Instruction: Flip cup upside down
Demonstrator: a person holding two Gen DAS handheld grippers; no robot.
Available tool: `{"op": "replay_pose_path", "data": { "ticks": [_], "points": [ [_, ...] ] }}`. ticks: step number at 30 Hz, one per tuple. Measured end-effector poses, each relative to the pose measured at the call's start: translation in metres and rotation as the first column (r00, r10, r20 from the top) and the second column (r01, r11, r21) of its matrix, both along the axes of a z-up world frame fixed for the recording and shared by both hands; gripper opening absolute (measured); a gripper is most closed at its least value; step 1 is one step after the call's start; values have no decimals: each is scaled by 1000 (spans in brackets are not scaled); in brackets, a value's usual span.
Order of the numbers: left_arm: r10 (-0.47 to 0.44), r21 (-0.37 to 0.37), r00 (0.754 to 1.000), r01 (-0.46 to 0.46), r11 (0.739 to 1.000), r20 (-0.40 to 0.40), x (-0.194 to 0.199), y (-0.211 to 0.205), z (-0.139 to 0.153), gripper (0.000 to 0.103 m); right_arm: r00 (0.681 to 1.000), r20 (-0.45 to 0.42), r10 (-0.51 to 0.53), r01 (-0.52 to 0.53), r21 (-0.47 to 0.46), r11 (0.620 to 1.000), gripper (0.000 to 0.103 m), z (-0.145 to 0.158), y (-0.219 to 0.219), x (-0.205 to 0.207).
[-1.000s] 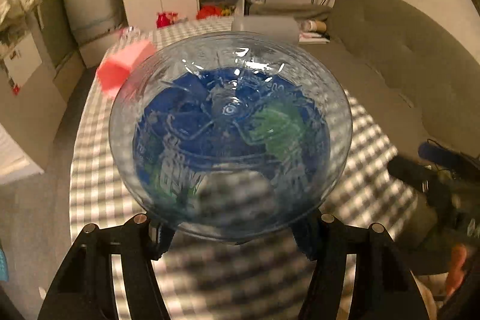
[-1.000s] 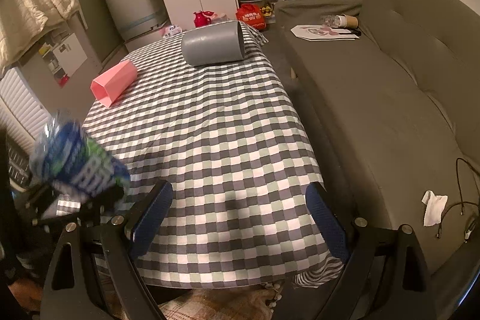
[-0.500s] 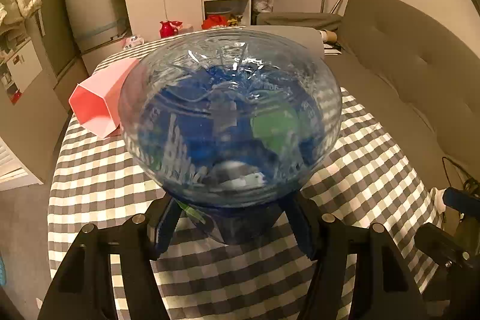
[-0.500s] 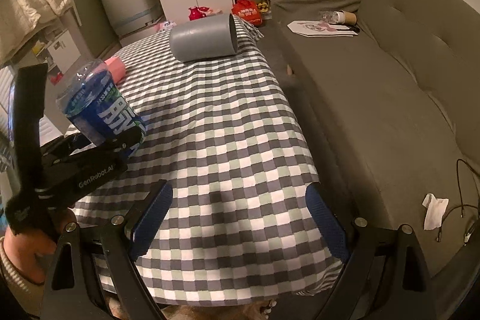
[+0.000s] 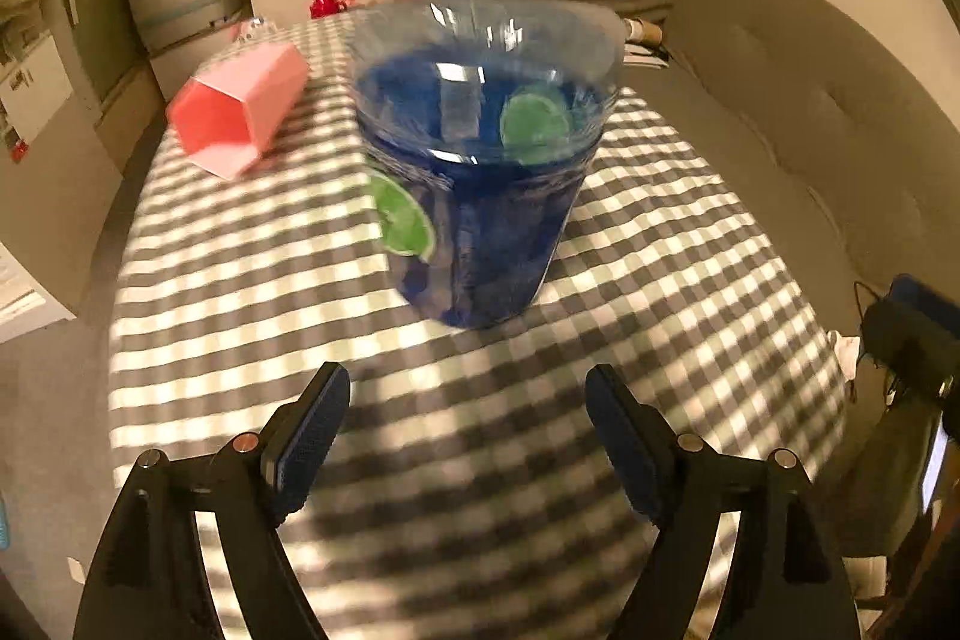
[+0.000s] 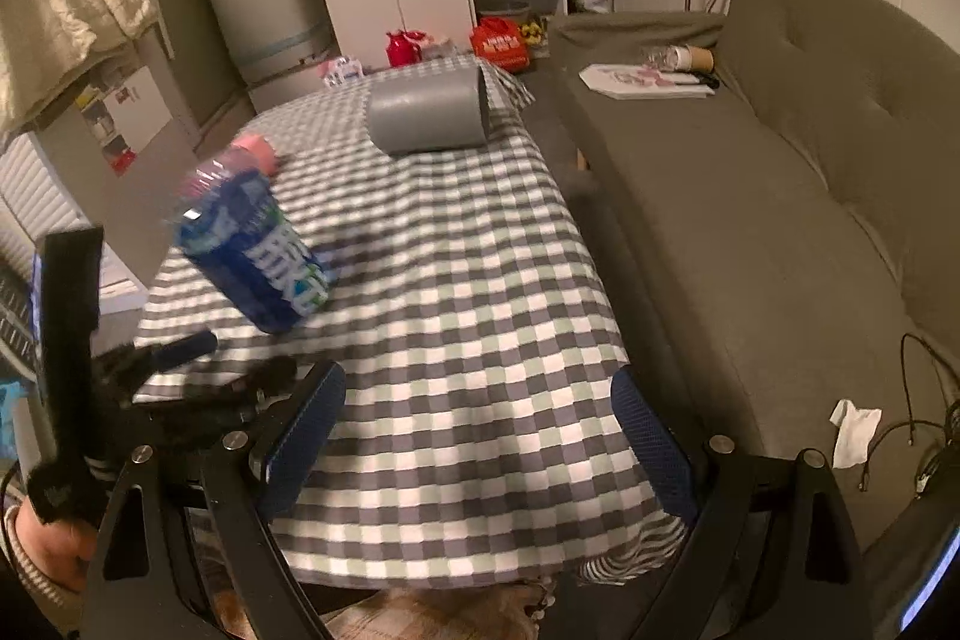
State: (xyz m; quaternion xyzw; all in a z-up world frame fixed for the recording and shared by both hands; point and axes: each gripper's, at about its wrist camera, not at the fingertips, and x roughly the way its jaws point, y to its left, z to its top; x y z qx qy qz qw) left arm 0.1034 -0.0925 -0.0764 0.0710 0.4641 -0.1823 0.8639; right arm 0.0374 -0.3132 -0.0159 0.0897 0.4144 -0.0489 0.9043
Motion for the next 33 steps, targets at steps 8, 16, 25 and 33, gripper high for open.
{"op": "replay_pose_path", "data": {
  "ticks": [8, 16, 25, 33],
  "points": [
    [75, -107, 974, -53, 993, 213, -29, 29, 93, 84, 992, 120, 39, -36, -24, 999, 90, 54, 15, -34],
    [153, -198, 909, -79, 977, 389, -68, 45, 160, 84, 972, 223, 71, -61, -52, 997, 90, 90, 24, -54],
    [264, -213, 866, -188, 959, 424, -88, 73, 133, 84, 940, 324, 108, -79, -101, 992, 92, 86, 39, -55],
    [275, -168, 833, -221, 961, 480, -101, 76, 95, 102, 923, 371, 108, -60, -138, 989, 103, 51, 49, -52]
  ]
}}
